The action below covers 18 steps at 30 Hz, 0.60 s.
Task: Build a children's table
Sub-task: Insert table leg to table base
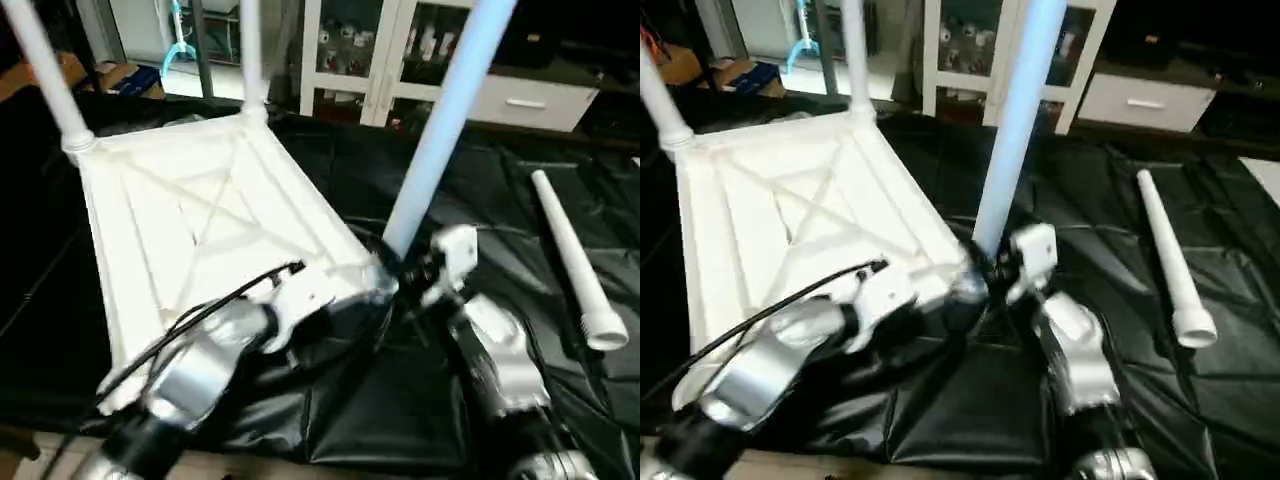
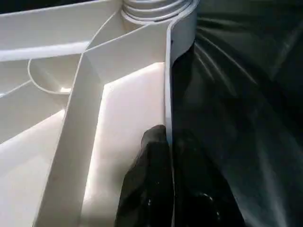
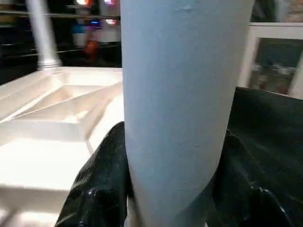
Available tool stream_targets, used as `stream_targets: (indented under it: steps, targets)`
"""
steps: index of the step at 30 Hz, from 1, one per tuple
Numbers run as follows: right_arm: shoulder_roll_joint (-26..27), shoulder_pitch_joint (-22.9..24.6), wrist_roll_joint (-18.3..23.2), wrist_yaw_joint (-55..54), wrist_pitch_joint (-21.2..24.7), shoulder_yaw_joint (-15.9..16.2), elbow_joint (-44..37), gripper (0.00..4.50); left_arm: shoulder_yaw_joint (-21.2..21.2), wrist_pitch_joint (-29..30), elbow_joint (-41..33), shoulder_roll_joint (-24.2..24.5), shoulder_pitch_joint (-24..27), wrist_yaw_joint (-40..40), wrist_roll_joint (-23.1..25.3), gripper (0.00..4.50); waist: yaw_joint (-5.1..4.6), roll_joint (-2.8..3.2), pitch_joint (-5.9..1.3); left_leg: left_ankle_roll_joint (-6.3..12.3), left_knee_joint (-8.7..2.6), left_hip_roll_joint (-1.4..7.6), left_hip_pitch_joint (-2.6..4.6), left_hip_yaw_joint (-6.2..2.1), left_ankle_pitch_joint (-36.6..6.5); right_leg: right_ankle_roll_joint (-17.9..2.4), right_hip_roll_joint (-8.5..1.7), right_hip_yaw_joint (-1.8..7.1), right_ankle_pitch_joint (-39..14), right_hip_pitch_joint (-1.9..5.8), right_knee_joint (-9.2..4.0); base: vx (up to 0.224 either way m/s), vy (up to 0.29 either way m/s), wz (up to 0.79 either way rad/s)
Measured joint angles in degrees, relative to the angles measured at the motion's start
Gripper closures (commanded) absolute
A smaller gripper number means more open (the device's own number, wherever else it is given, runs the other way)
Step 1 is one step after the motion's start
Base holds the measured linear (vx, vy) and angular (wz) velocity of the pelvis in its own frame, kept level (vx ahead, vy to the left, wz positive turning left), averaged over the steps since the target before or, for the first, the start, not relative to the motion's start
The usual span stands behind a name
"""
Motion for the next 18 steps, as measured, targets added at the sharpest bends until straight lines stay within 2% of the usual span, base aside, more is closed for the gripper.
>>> stream_targets:
  steps: [2, 4, 7, 9, 11, 18]
  targets:
    - [1.24, -2.98, -0.47, -4.1, 0.2, -0.73, 3.28, 2.66, 0.66, 1.47, 2.6, -3.1, -1.91, 2.48, 0.26, 4.5, -0.05, 0.04, 0.11, 0.0, 0.03, -0.01, -0.06, 0.03, 0.0, -0.09, 0.0, 0.01, 0.05, -0.08, 0.0, 0.0, 0.0, 0.0]
    - [1.54, -5.64, -1.68, -8.03, 0.47, -1.04, 6.02, 2.66, 1.51, 3.18, 4.55, -6.33, -3.41, 5.3, 0.25, 4.5, -0.06, -0.05, 0.15, 0.01, 0.08, -0.02, -0.42, 0.18, 0.01, -0.54, -0.08, 0.02, 0.34, -0.29, 0.0, 0.0, 0.0, 0.0]
    - [1.69, -7.54, -2.75, -11.25, 0.44, -1.01, 7.02, 2.66, 2.36, 4.7, 5.26, -8.79, -4.29, 7.67, 0.16, 4.5, 0.03, -0.16, 0.09, 0.27, 0.28, 0.0, -0.84, 0.37, 0.21, -1.37, -0.14, 0.01, 1.85, -0.49, 0.01, 0.0, 0.0, 0.0]
    - [2.27, -10.48, -5.04, -16.16, 0.45, -0.9, 9.93, 2.66, 3.96, 6.35, 7.84, -12.46, -6.03, 11.18, 0.21, 4.5, -0.04, -0.14, 0.1, 0.28, 0.64, 0.03, -0.96, 0.74, 0.22, -1.17, -0.4, 0.02, 2.7, -0.73, 0.26, 0.0, 0.0, 0.0]
    - [2.92, -13.4, -7.04, -21.36, 0.34, -0.79, 13.07, 2.66, 6.05, 6.53, 10.18, -16.77, -7.06, 15.91, 0.2, 4.5, -0.07, -0.06, 0.14, 0.28, 0.55, 0.11, -1.16, 0.96, 0.22, -1.15, -0.44, -0.01, 2.72, -1.04, 0.26, 0.0, 0.0, 0.0]
    - [4.87, -17.03, -8.69, -29.6, -0.25, -0.9, 16.28, 2.66, 7.92, 6.38, 11.5, -20.22, -8.14, 21.34, -0.83, 4.5, 0.2, -0.09, 0.12, 0.71, 0.6, 0.49, -1.43, 1.29, 0.3, -0.59, -0.31, -0.11, 2.38, -1.69, 1.04, 0.043, -0.012, -0.01]
